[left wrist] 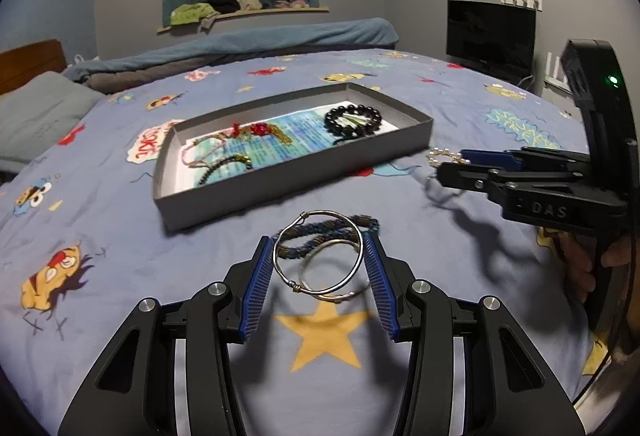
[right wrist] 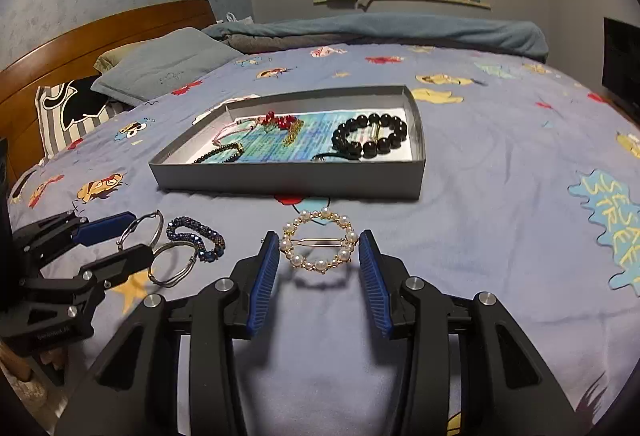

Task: Organize jewelry
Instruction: 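Grasp the silver ring with the left tool while the right tool grasps the pearl hair clip, then carry the silver ring and pearl clip into the gray box and release both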

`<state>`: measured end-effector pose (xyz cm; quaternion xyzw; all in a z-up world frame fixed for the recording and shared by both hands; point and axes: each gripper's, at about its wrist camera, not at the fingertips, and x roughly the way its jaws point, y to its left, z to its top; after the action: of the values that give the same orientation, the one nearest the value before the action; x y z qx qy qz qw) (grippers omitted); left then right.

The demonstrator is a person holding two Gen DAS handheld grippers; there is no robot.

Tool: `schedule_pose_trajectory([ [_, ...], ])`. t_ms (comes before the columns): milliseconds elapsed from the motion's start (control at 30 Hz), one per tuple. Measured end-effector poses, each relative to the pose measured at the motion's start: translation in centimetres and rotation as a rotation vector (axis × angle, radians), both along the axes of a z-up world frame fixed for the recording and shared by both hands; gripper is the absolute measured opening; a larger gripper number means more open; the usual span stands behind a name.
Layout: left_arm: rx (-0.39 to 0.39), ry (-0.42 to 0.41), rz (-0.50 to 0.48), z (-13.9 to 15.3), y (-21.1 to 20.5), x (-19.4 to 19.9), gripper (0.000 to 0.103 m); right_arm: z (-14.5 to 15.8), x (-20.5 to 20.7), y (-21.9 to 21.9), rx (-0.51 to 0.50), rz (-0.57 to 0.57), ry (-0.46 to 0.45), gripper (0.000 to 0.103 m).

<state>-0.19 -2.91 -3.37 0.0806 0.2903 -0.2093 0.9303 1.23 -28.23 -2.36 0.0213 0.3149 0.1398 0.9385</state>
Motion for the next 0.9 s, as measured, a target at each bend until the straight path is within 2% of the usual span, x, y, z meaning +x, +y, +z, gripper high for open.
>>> schedule_pose_trajectory([
  [133,0.002,0.004,0.028,1.1,0.7,1.0,0.048,0.5,-0.2,-0.1,-0.026,-0.015,-0.014,0.041],
  [300,-0.012,-0.027,0.055,3.3,1.4,3.2,0.048,1.2,0.0,-0.6,-0.028,-0.041,-0.021,0.041],
  [433,-0.018,-0.019,0.074,3.9,1.6,6.1,0.048,1.6,0.8,-1.4,-0.033,-0.065,-0.023,0.041],
  [600,0.0,0.008,0.056,4.3,1.2,8.8,0.048,3.1,2.9,-2.6,-0.001,-0.074,-0.01,0.041],
  [767,0.022,0.014,0.03,5.3,0.4,11.9,0.048,5.7,6.4,-3.2,-0.01,-0.087,-0.051,0.041],
  [900,0.048,0.013,0.023,5.7,-0.5,14.3,0.048,5.8,9.8,-2.4,-0.027,-0.089,-0.07,0.041],
])
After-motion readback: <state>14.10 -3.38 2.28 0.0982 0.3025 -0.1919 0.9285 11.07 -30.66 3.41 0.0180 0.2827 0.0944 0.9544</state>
